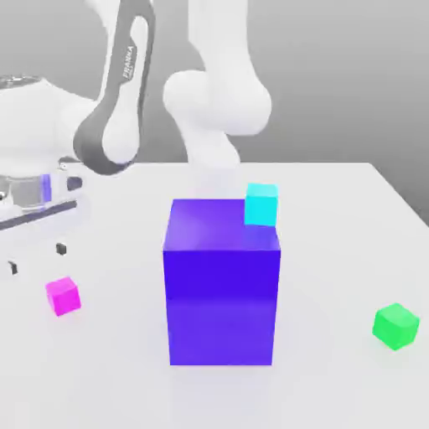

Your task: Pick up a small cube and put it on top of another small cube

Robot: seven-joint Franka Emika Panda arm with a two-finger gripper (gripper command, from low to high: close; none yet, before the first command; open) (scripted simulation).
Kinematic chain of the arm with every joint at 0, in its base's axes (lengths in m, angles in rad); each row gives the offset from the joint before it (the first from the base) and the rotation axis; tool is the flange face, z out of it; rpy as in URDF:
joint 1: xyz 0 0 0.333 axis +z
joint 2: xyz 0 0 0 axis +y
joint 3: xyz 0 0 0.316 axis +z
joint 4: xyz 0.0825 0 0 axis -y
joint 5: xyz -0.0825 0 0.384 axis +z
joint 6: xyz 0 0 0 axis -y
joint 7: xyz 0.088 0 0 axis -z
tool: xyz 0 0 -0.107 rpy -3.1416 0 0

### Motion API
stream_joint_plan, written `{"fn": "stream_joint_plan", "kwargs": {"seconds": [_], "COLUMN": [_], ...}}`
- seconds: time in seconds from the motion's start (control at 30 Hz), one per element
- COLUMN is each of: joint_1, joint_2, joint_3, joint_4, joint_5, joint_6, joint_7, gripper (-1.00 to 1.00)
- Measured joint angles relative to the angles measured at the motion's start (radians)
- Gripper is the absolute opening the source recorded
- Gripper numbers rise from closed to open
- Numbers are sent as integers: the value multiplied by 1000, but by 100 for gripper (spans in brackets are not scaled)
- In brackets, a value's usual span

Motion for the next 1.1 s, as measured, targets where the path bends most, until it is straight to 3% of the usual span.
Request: {"fn": "stream_joint_plan", "kwargs": {"seconds": [0.23, 0.27, 0.5, 0.73, 1.1], "joint_1": [-35, -42, -44, -26, 244], "joint_2": [239, 270, 275, 57, 172], "joint_3": [46, 54, 56, 28, 324], "joint_4": [25, 30, 31, -5, 262], "joint_5": [62, 65, 66, 10, -98], "joint_6": [190, 215, 222, 42, -30], "joint_7": [3, 0, 0, 34, -253], "gripper": [0, -100, -100, -100, -100]}}
